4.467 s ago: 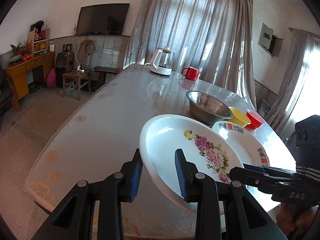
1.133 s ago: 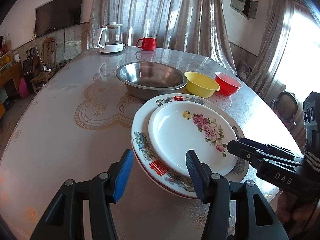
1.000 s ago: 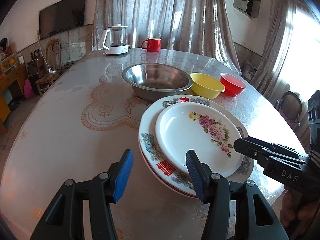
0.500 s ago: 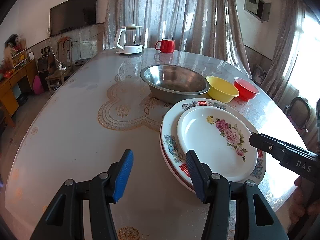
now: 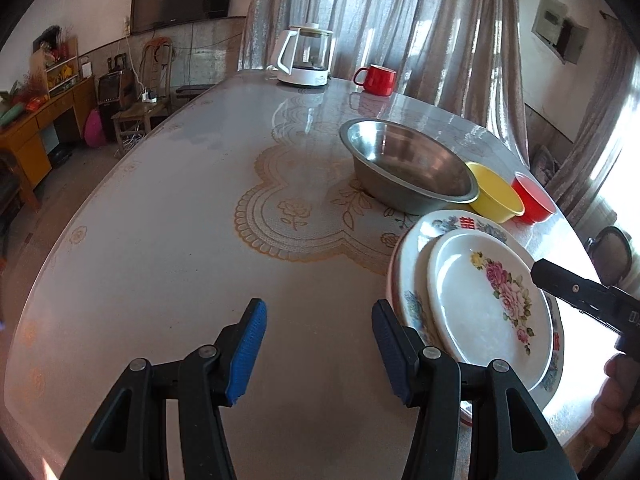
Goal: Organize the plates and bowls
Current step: 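Open the right gripper and withdraw it from the plate stack, then grasp the steel basin rim with the right gripper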
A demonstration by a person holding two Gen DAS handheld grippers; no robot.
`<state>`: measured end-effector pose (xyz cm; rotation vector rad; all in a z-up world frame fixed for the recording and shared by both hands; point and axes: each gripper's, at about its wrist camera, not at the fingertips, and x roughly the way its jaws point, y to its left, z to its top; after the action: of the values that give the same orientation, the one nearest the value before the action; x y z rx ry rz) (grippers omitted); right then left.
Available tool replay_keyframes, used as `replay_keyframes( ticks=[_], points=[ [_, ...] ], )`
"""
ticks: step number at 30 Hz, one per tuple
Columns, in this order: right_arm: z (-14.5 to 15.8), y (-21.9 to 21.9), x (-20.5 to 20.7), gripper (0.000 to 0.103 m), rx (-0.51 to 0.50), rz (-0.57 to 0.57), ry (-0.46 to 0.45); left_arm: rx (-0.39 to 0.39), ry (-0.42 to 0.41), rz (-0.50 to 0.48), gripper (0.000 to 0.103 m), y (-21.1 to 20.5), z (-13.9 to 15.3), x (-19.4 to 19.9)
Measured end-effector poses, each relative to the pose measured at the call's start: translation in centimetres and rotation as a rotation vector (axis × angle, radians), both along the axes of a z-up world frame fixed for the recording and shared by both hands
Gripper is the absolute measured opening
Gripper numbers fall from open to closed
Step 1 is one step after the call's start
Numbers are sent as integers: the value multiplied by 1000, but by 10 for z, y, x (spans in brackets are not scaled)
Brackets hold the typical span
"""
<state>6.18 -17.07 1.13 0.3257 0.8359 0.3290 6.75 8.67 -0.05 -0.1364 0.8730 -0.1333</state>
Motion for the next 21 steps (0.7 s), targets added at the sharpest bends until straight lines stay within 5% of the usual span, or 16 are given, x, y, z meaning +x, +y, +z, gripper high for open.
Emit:
replay_keyframes(
  ticks=[21],
  points=[
    [-2, 3, 66, 39, 40, 2, 59, -84, 97, 55, 55, 16, -7, 55]
  ],
)
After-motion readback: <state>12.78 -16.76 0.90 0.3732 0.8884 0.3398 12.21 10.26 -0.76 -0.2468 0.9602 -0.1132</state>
